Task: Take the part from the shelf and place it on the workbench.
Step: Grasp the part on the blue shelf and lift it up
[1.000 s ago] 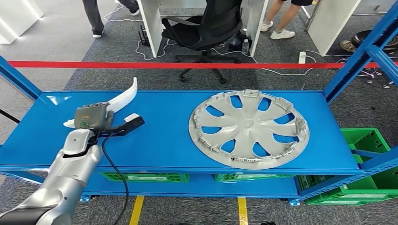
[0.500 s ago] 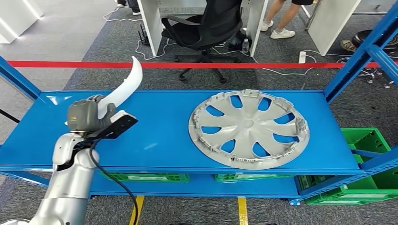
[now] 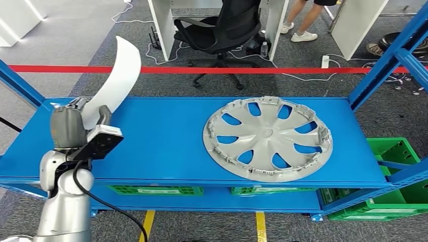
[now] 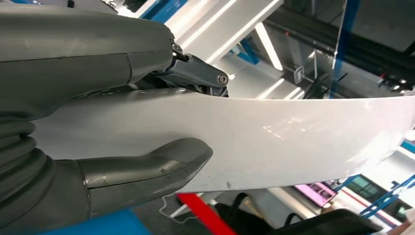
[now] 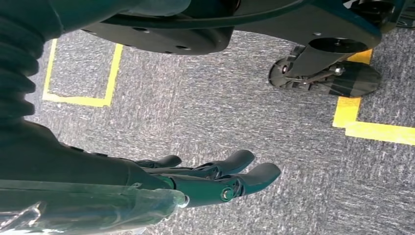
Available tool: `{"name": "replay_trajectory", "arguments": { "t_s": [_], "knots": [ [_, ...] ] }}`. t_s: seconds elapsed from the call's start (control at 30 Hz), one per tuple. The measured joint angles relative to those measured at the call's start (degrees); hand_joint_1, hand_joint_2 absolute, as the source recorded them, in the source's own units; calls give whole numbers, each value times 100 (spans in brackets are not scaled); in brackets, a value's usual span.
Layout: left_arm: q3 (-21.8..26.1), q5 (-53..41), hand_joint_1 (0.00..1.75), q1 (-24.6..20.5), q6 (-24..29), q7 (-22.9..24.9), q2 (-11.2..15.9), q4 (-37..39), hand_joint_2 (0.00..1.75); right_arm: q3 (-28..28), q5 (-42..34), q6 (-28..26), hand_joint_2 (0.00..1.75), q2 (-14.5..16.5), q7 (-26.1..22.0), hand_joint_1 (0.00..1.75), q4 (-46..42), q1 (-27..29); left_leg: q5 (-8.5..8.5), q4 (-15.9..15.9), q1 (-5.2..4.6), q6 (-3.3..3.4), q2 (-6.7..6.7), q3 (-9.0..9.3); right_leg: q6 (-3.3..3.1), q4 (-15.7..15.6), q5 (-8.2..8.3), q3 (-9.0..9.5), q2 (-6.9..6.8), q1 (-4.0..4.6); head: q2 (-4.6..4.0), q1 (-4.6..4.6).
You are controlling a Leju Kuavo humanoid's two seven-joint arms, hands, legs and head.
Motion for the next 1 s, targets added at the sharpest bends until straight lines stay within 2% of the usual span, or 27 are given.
{"name": "replay_trajectory", "arguments": {
  "t_s": [0.33,0.77,1.0],
  "knots": [
    [-123,93,175,240,0,-23,-108,-496,175,-10,3,-2,175,0,15,0,0,-2,0,0,0,0,0,0,0,0,0,0,-1,0,0,-1],
    [-126,270,175,291,9,-25,-207,-624,175,-50,35,-20,175,0,13,0,0,-5,1,0,0,2,0,0,1,0,0,2,-2,0,0,1],
    [-127,275,175,290,-11,-25,-226,-650,175,-55,49,-21,175,0,2,0,0,-6,-24,9,-16,33,-1,-1,12,-2,-4,6,-2,-20,0,-1]
  ]
}}
